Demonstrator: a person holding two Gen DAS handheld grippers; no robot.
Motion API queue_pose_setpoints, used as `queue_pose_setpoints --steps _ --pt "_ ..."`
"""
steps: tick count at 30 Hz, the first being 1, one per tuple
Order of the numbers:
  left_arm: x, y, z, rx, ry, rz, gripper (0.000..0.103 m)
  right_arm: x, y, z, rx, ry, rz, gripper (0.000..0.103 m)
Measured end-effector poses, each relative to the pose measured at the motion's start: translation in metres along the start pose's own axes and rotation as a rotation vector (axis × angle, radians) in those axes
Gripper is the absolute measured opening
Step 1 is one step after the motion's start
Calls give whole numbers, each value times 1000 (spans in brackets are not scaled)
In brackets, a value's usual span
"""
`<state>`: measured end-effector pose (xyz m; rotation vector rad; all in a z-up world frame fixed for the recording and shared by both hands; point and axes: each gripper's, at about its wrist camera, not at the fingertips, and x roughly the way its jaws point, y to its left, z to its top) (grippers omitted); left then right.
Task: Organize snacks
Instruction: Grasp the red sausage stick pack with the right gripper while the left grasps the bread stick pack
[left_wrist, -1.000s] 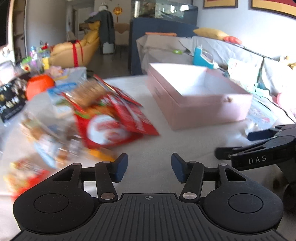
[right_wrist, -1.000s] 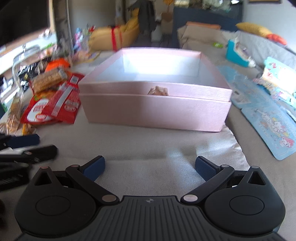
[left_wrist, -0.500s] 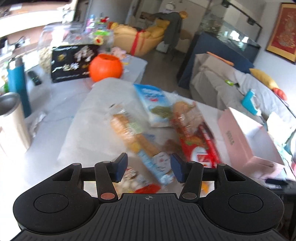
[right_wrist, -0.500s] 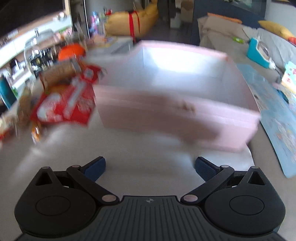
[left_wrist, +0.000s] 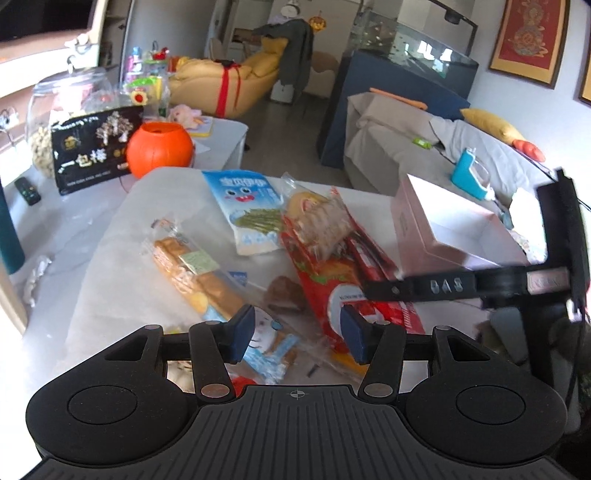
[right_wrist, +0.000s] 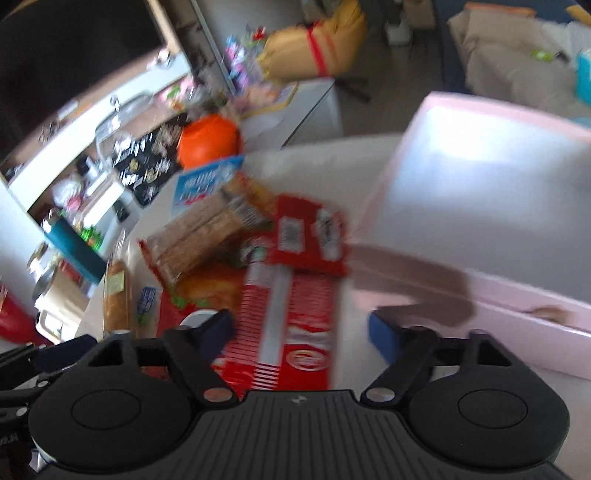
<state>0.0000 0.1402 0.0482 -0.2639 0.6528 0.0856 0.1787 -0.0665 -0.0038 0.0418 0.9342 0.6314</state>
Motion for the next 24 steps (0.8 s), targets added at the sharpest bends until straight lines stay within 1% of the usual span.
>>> queue_pose_setpoints --steps 1,2,3,5,7,9,11,12,14,16,17,18,19,20,21,22,23,24 --pt "-3 2 0 0 -12 16 56 0 4 -1 -19 -12 -15 65" --pt "-5 5 0 0 -28 43 56 1 11 -4 -45 -17 -17 54" --pt "-6 10 1 -9 -37 76 56 -2 14 -8 -73 -6 -20 53" --pt "-2 23 4 -63 -40 122 56 -14 16 -20 -113 8 -35 52" --pt "5 34 7 -118 -44 141 56 -28 17 -37 -158 12 -54 52" --pt "17 43 12 -159 -25 167 56 -43 16 -53 -197 15 -80 52" --pt "30 49 14 -188 -3 172 56 -57 14 -69 -235 12 -95 52" --pt "36 51 15 -194 6 174 58 -64 13 -78 -247 4 -107 52" --pt "47 50 15 -171 19 179 61 -76 8 -92 -261 -14 -139 52" --pt "54 47 14 -141 21 179 59 -88 -1 -103 -263 -33 -186 53" --pt "54 45 13 -125 19 177 58 -91 -4 -107 -261 -43 -211 56" --pt "53 41 12 -107 20 171 54 -93 -7 -109 -260 -51 -223 61" --pt "50 38 11 -91 23 156 51 -94 -10 -111 -254 -56 -229 64" --pt "46 35 9 -79 30 130 49 -93 -14 -112 -244 -58 -230 70" --pt "47 33 9 -66 39 103 45 -92 -18 -111 -229 -63 -232 80" --pt "43 29 6 -40 47 67 43 -91 -21 -110 -212 -66 -239 84" --pt "38 25 3 -21 51 49 42 -88 -25 -110 -192 -67 -244 91" --pt "33 21 0 -2 58 30 40 -85 -29 -108 -164 -65 -242 94"
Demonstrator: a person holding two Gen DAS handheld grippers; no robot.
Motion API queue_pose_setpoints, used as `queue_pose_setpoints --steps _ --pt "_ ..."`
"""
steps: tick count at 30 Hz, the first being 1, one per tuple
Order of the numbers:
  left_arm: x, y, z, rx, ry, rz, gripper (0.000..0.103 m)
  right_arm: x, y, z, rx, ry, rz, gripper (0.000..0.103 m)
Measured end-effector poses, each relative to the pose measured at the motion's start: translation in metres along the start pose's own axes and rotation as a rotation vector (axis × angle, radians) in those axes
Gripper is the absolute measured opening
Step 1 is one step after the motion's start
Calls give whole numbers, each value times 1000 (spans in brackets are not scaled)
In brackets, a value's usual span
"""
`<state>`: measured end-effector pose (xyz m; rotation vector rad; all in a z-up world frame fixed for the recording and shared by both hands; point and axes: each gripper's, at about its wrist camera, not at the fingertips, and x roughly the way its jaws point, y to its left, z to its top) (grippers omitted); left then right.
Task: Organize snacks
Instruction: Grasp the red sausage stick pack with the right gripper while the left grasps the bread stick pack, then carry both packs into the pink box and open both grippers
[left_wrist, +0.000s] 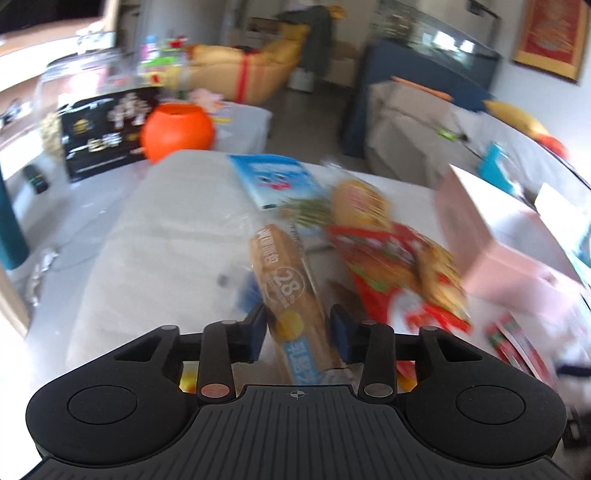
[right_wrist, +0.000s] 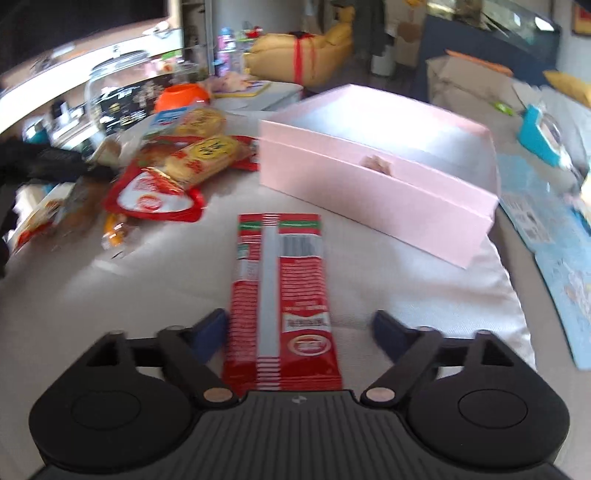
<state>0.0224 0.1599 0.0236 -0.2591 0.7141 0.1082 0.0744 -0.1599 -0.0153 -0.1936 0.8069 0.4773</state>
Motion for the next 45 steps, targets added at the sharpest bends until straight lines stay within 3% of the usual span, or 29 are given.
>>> queue_pose_setpoints --steps 3,8,18,23,25,26,27,29,34,40,45 --pt "-13 -8 -11 12 32 -54 39 4 -4 -1 34 -9 1 103" --pt "-30 -17 -29 8 84 -108 39 8 2 -5 24 -44 -22 103" --pt "-27 -22 -38 10 118 -80 45 8 2 -3 18 -32 -16 103" --pt "-24 -35 -40 87 108 -57 47 14 1 9 -15 -9 23 102" --pt "-27 -37 -43 116 103 -52 45 17 3 12 -22 -22 17 96" --pt "-30 -36 -45 108 104 -62 44 17 6 13 -35 -28 20 86" --pt "-33 -34 -47 92 106 -78 41 15 9 15 -49 -29 34 67" --pt "-43 -31 -49 68 102 -112 37 7 15 17 -83 -21 61 48" --pt "-73 -37 -49 99 60 -148 35 -10 14 11 -106 -6 75 46" --pt "-96 -67 -36 153 4 -251 35 -38 -10 4 -54 -39 67 46" --pt "-101 -107 9 211 -87 -372 35 -74 -27 15 -20 -134 60 46"
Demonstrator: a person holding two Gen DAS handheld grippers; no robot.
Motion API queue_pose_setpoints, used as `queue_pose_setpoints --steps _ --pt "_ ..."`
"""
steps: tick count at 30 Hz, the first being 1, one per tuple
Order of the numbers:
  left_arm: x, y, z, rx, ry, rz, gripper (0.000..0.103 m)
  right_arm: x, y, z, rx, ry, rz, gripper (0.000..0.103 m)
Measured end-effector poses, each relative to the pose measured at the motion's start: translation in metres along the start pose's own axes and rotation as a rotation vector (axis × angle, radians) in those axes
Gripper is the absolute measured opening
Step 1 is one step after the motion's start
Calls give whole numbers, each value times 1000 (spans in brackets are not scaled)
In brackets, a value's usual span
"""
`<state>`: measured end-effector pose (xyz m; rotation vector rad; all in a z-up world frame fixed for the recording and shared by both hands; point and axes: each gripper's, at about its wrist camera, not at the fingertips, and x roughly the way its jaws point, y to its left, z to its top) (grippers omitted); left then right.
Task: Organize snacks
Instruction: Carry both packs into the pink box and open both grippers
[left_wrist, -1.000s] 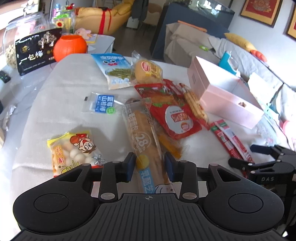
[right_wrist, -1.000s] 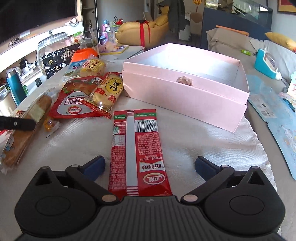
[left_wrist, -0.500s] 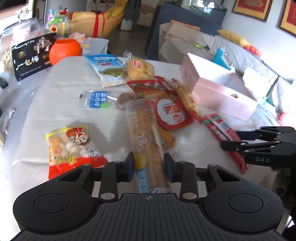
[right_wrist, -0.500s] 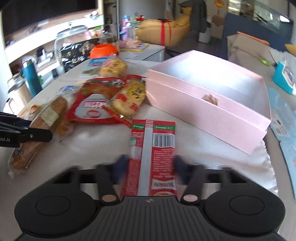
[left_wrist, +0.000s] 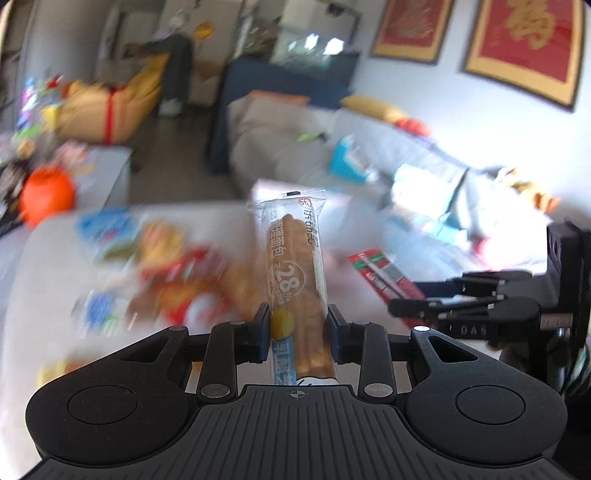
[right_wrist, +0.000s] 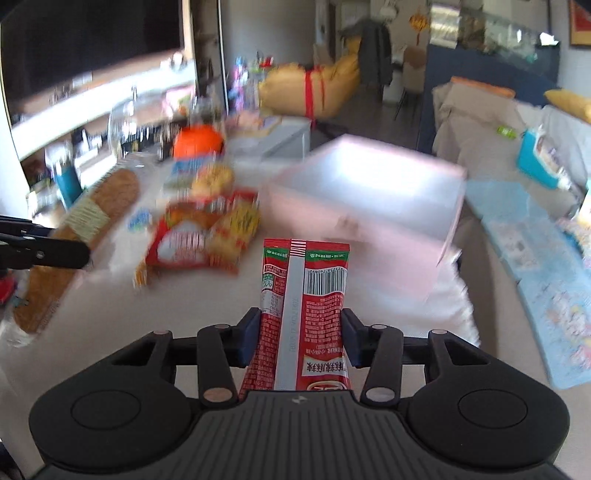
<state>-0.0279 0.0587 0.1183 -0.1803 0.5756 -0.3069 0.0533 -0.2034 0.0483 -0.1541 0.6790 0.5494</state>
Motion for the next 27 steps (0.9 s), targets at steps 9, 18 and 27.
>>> queue_pose_setpoints --steps 9,18,27 --pt "114 11 134 -131 -83 -171 39 -12 -56 112 114 -220 -93 60" --pt "85 78 61 -79 30 142 39 53 -93 92 171 -99 -132 74" --pt "-18 151 -35 -322 43 466 39 67 -38 58 96 -32 -45 75"
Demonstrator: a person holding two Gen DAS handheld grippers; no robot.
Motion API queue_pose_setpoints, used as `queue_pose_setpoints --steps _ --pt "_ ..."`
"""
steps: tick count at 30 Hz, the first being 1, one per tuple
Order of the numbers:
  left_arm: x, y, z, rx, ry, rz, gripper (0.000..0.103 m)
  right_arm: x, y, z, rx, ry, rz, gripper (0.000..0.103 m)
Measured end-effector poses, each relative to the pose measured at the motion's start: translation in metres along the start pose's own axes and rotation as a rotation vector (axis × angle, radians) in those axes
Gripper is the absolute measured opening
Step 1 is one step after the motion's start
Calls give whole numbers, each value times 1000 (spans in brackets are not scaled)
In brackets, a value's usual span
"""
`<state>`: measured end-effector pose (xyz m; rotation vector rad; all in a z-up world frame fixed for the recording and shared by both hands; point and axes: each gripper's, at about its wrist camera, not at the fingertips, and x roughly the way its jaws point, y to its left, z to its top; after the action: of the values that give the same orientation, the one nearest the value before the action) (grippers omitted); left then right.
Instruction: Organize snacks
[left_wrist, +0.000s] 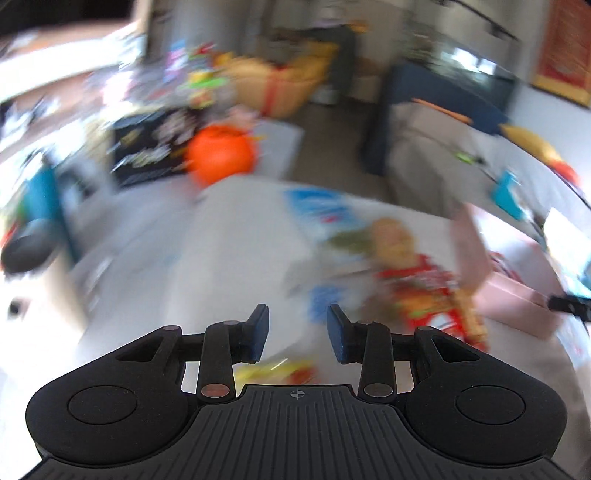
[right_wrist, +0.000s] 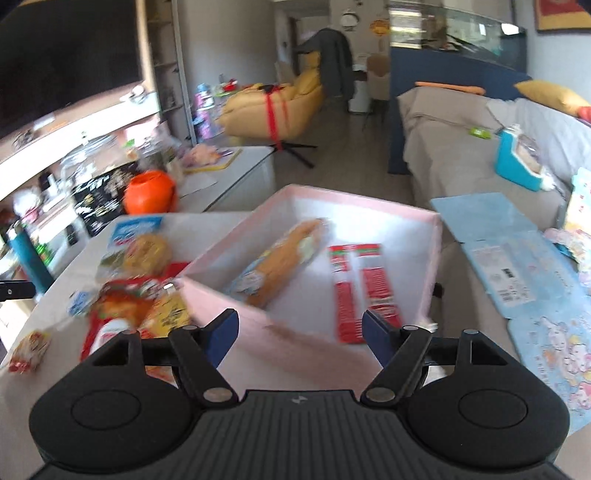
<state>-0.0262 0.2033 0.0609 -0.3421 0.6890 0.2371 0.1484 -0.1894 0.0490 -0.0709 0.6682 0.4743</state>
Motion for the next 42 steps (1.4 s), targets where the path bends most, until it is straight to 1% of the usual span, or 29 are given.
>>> queue_pose_setpoints --steps 2,3,6,7,9,11,14,18,20,22,24,25,27,28,31,33,34,35,37,40,42 --pt "-4 17 -8 -55 22 23 39 2 12 -1 -4 10 36 77" --pt "-1 20 -11 -64 32 25 39 3 17 -2 -5 19 56 77" --pt "7 25 -26 -86 87 -15 39 9 43 -9 -40 57 103 77" --pt "7 24 -32 -91 99 -35 42 10 51 -12 -56 70 115 77" --pt "8 15 -40 -68 94 -62 44 10 65 -16 -80 86 142 78" --pt "12 1 -43 -38 98 -95 44 9 76 -21 -100 100 168 79" --pt "20 -18 -47 -17 105 -150 45 11 92 -26 -119 122 199 80" --pt "27 -39 -51 22 115 -205 45 18 110 -31 -146 138 204 80" --pt "28 -45 -53 45 106 -197 45 19 115 -34 -147 151 222 80" --pt "26 -45 -53 56 91 -176 45 19 120 -38 -156 160 243 75" --pt "23 -43 -53 56 71 -140 45 20 126 -42 -176 177 264 52" --pt "22 -41 -51 58 60 -119 45 22 130 -43 -186 193 279 49" --pt "19 -37 -49 60 39 -75 44 25 138 -44 -185 214 307 48" --pt "18 -34 -48 52 34 -68 44 27 142 -44 -178 218 317 48" --pt "15 -25 -45 9 37 -92 44 36 155 -40 -154 210 322 48" --pt "12 -24 -45 6 38 -106 44 46 161 -37 -141 219 311 47" --pt "10 -25 -45 9 41 -114 44 50 162 -38 -140 230 311 43" --pt "9 -25 -46 11 44 -123 44 53 162 -38 -139 241 317 32" --pt "8 -28 -48 18 58 -142 44 47 160 -40 -146 242 324 30" --pt "8 -36 -53 43 71 -174 44 29 150 -48 -177 195 278 30" --pt "11 -44 -55 69 81 -188 44 19 136 -56 -167 203 263 30"
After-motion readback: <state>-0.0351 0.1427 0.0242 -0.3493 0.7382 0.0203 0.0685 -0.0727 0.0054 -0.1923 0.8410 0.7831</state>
